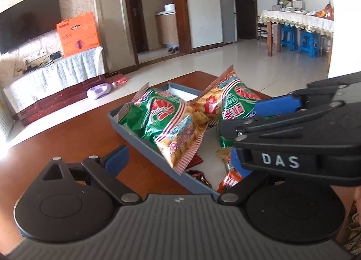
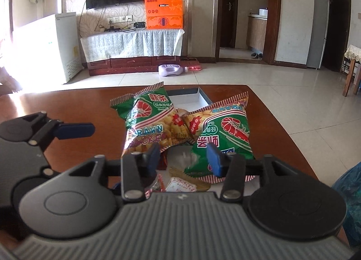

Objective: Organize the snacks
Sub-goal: 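Lower the cracker bag into the box and open the left tool while the right tool drops the candy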

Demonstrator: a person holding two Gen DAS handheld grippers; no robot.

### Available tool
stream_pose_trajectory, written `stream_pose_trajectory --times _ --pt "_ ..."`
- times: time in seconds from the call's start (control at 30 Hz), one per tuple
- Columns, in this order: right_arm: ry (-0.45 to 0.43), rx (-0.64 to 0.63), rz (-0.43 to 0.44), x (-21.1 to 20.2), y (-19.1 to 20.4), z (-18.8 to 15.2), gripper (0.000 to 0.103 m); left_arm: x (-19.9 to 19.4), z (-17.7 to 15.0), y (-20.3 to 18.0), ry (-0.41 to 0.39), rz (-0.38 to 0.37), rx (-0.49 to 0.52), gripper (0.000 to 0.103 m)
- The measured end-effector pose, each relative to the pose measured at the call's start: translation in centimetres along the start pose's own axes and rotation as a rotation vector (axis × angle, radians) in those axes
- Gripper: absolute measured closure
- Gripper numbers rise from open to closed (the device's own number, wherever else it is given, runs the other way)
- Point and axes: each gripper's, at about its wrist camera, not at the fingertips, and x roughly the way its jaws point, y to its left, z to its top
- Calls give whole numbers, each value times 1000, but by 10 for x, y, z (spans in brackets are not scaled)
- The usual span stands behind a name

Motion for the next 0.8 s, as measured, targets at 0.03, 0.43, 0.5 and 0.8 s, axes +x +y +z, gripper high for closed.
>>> stream_pose_trajectory --times 0.03,0.43,0.5,0.8 --pt "-2 0 -1 -2 1 -1 52 -1 0 0 5 6 -8 5" --pt "-38 47 2 -20 3 -7 38 -19 -3 -4 15 53 -34 1" --pt "-48 42 3 -25 5 -8 38 -24 -4 -3 8 31 -45 1" --pt "-60 68 14 -38 5 -13 31 -31 -14 -24 -8 86 40 0"
